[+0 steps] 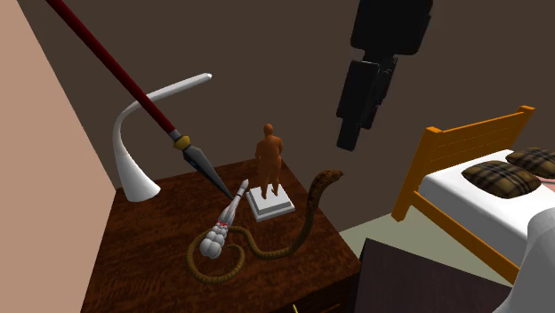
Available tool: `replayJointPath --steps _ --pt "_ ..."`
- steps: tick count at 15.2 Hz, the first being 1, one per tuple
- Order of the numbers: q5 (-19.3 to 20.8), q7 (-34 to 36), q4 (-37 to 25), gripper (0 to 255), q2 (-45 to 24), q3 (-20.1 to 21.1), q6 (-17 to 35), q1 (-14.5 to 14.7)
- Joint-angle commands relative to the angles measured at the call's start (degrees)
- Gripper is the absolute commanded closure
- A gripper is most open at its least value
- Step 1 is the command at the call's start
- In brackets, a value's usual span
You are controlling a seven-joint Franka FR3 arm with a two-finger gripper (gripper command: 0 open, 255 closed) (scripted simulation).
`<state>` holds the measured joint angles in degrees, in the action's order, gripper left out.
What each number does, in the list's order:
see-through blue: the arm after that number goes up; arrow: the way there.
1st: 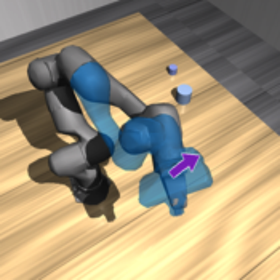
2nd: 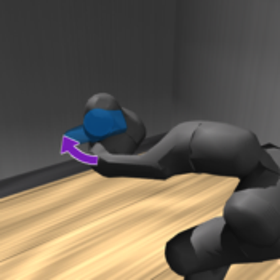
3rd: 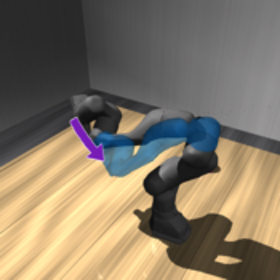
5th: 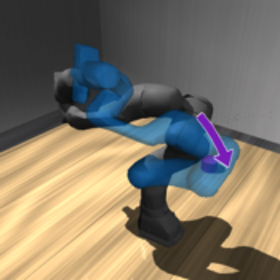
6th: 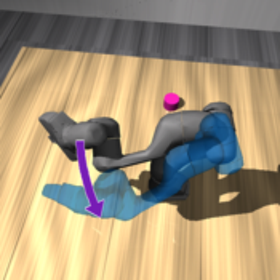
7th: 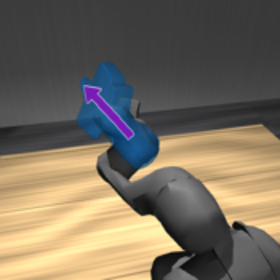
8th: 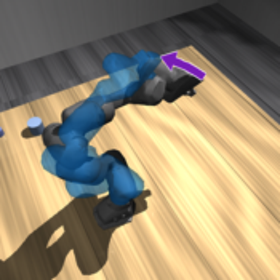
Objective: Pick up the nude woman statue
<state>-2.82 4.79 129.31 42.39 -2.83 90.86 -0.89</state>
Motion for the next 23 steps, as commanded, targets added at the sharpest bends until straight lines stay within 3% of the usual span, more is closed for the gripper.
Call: replayJointPath --steps 1,12,23 --pt "0.0 0.0 0.0 0 0.0 0.0 0.0 0.0" --pt "3.8 -7.4 -7.9 0 -19.3 -6.5 10.8 -2.2" --pt "2.6 -14.9 -24.2 0 -41.5 -11.8 16.2 -4.5"
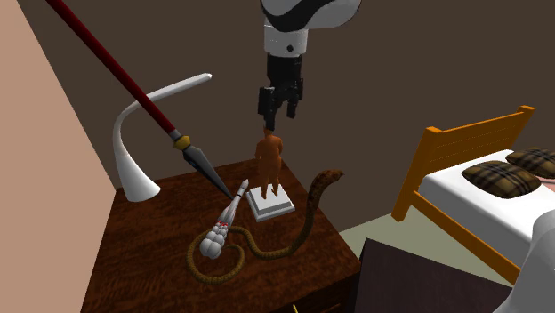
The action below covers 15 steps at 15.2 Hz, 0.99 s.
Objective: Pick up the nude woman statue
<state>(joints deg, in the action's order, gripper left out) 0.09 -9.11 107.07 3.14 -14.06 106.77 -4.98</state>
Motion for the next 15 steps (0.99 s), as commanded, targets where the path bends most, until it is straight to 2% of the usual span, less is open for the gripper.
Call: replayJointPath --steps 1,9,15 --pt "-0.6 -1.6 -3.9 0 -4.4 -0.9 0.4 -0.7" --pt "-4.3 -6.4 -23.2 0 -22.7 -2.6 -1.1 -4.8" --pt "-4.4 -6.5 -19.1 0 -23.0 -2.4 3.3 -4.7"
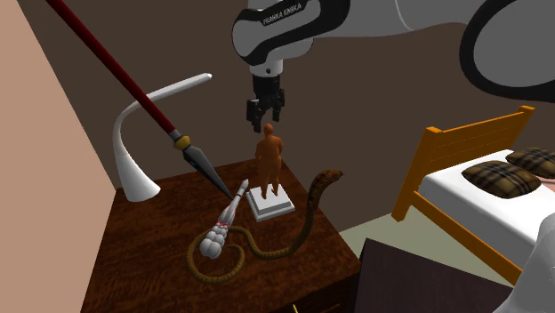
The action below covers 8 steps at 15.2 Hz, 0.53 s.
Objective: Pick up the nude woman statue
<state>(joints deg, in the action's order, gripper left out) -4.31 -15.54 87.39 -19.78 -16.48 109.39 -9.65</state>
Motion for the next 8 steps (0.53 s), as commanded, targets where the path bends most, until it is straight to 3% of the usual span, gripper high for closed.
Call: replayJointPath --steps 1,4,5,8 --pt "-0.1 -0.1 1.2 0 -0.2 0.0 1.4 0.0" --pt "-0.1 -0.1 1.6 0 -0.3 0.0 1.9 0.0" --pt "-0.1 -0.1 1.5 255 -0.3 0.1 1.8 0.0" --pt "-0.1 -0.1 1.5 255 -0.3 0.1 1.8 0.0"
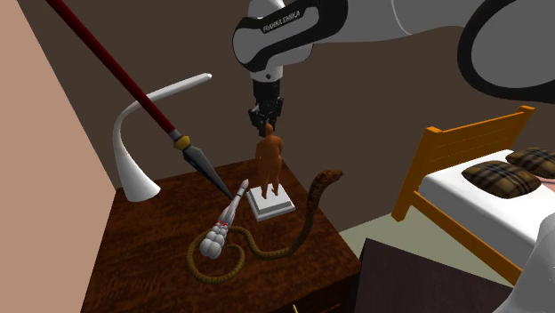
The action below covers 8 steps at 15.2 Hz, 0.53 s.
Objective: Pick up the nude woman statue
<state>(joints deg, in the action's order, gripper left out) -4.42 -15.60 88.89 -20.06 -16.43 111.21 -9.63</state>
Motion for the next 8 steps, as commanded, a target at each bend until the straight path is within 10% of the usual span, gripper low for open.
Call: replayJointPath --steps 1,8 --pt "0.0 0.0 0.0 255 0.0 0.0 0.0 0.0" --pt "0.1 0.0 -1.2 255 0.2 0.0 -1.4 0.0"
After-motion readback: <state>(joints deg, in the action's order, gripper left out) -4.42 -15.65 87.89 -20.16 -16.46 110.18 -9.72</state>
